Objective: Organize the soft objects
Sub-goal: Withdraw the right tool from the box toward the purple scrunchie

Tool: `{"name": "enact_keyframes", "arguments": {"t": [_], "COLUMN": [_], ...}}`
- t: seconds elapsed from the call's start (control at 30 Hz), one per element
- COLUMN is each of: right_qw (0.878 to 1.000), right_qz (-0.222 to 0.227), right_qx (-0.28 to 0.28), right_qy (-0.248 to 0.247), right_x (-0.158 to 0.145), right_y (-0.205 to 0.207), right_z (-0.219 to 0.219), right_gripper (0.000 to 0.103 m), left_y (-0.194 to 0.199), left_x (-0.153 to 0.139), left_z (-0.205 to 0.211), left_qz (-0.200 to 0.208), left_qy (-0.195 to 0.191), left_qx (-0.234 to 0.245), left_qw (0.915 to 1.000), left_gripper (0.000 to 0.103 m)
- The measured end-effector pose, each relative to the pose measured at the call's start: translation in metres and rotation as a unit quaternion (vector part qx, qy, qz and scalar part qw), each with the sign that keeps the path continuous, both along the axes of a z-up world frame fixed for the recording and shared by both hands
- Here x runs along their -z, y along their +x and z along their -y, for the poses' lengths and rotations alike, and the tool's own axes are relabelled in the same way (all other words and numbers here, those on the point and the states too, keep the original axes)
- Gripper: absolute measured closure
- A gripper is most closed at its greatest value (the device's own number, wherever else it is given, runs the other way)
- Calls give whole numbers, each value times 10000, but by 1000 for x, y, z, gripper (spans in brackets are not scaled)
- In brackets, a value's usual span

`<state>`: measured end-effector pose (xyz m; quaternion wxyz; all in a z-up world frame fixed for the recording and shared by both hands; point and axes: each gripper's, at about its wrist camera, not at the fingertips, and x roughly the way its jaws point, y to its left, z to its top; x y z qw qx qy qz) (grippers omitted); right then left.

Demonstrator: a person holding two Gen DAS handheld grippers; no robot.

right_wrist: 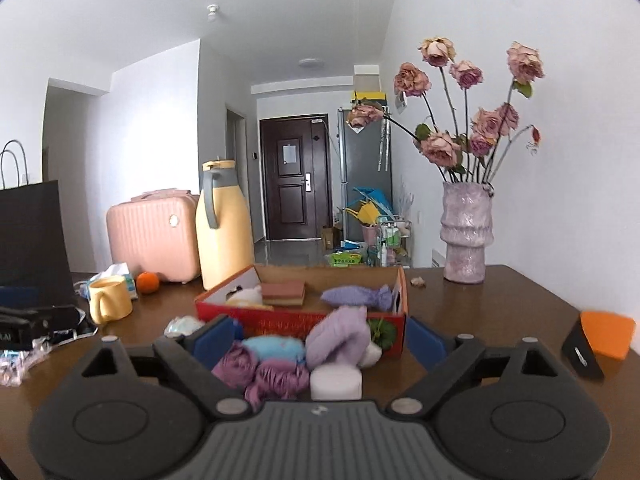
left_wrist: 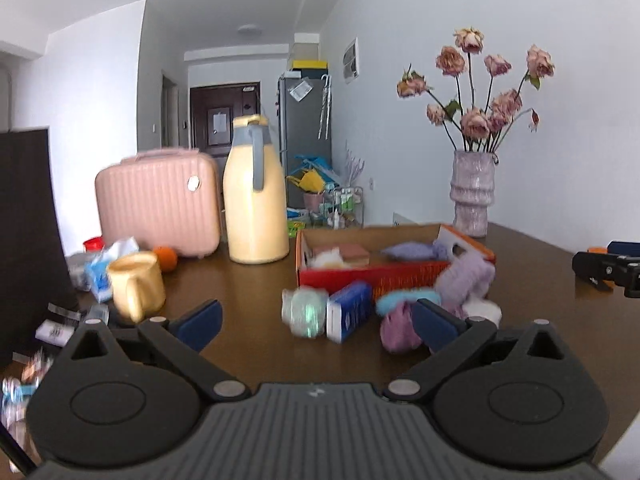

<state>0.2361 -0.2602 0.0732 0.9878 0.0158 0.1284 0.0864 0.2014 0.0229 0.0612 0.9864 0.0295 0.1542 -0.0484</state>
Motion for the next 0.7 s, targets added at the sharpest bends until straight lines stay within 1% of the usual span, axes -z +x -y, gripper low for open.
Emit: {"name": "enact_keyframes", "arguments": {"t": [0.03, 0.1, 0.2, 0.4, 0.53, 0.7], "right_qw": [10000, 9999, 9993, 9981, 9989, 9990], "right_qz": [2, 17, 101, 145, -36, -270], "right_qx": [28, 95, 209, 159, 169, 245], "right_qy": [9, -71, -286, -580, -435, -250], "right_x": [5, 13, 27, 49, 62, 70], "right_y": [-10, -27, -53, -94, -107, -105], "right_z": [-2, -6, -13, -23, -21, -18], "right_gripper": [10, 10, 10, 10, 10, 10], "left_y": [-7, -19, -39, -63, -65, -62], "left_x": [7, 17, 28, 40, 46, 45], "left_z": [1, 2, 3, 2, 4, 4], "left_qz": [-81, -152, -47, -171, -256, -308], "left_qy": [-24, 48, 215, 167, 188, 122], "left_qx": [16, 58, -79, -80, -65, -19], "left_qw": [10000, 9999, 9997, 9997, 9995, 9994], "left_gripper": [0, 0, 0, 0, 0, 0]}}
